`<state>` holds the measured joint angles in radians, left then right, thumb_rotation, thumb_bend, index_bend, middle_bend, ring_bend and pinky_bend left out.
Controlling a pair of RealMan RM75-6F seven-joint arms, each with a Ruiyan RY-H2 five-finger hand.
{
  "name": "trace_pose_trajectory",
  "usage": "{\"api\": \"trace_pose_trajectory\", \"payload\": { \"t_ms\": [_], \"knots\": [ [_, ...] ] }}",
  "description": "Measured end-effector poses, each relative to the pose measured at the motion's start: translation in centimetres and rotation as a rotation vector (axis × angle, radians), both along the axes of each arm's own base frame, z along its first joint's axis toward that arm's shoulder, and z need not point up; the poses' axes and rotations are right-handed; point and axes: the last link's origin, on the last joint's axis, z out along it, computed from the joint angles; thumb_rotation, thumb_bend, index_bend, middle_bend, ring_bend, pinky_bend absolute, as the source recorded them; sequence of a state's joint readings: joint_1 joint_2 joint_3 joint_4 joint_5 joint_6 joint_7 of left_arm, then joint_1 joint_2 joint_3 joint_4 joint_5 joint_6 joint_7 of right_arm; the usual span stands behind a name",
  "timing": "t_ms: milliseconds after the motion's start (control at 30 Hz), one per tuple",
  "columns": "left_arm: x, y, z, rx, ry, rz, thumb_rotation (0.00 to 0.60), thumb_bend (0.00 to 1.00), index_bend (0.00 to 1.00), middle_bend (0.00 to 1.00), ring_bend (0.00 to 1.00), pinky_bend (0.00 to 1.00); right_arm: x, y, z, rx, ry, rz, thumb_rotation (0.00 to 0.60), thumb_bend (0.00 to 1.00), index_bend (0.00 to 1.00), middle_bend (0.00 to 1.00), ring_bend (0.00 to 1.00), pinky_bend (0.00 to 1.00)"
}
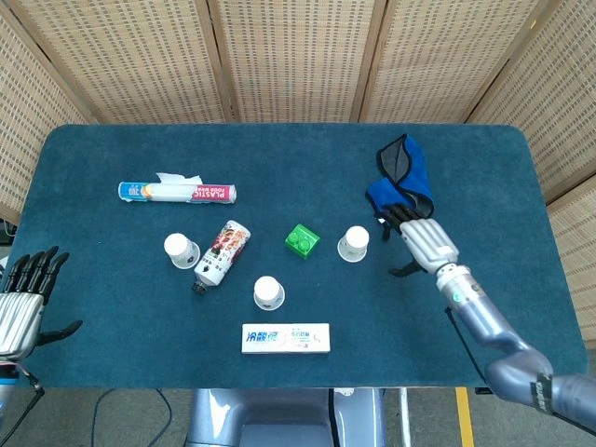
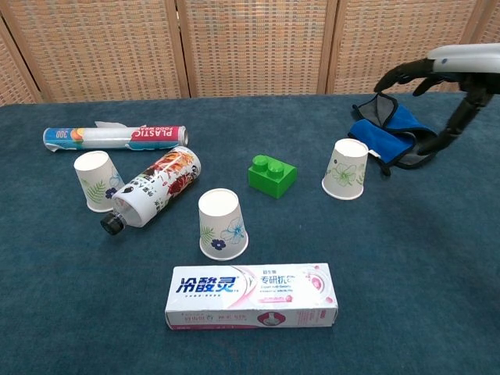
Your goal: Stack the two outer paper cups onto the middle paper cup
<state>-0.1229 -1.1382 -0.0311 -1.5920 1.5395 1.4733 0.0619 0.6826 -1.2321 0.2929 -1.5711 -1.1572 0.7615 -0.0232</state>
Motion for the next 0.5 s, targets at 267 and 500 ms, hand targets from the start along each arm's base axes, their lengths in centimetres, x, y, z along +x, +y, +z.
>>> {"api": "trace_pose_trajectory", "payload": {
  "t_ms": [267,500],
  "knots": [
    [-0.4,0.5,-0.1,-0.003,-0.003,0.03,0.6,0.0,0.0,0.0,0.0,0.0,1.3,-3.4,-4.3,0.03,0.036,-0.054,0.6,0.29,0.29,0.28,0.19,0.35],
    [-0.6,0.7,0.0,-0.008,-0.011,0.044,0.6,0.0,0.0,0.0,0.0,0.0,1.9,-4.4,-6.7,0.031,0.102,-0.06,0.6,0.32,0.32,0.31,0.22,0.35]
  ]
}}
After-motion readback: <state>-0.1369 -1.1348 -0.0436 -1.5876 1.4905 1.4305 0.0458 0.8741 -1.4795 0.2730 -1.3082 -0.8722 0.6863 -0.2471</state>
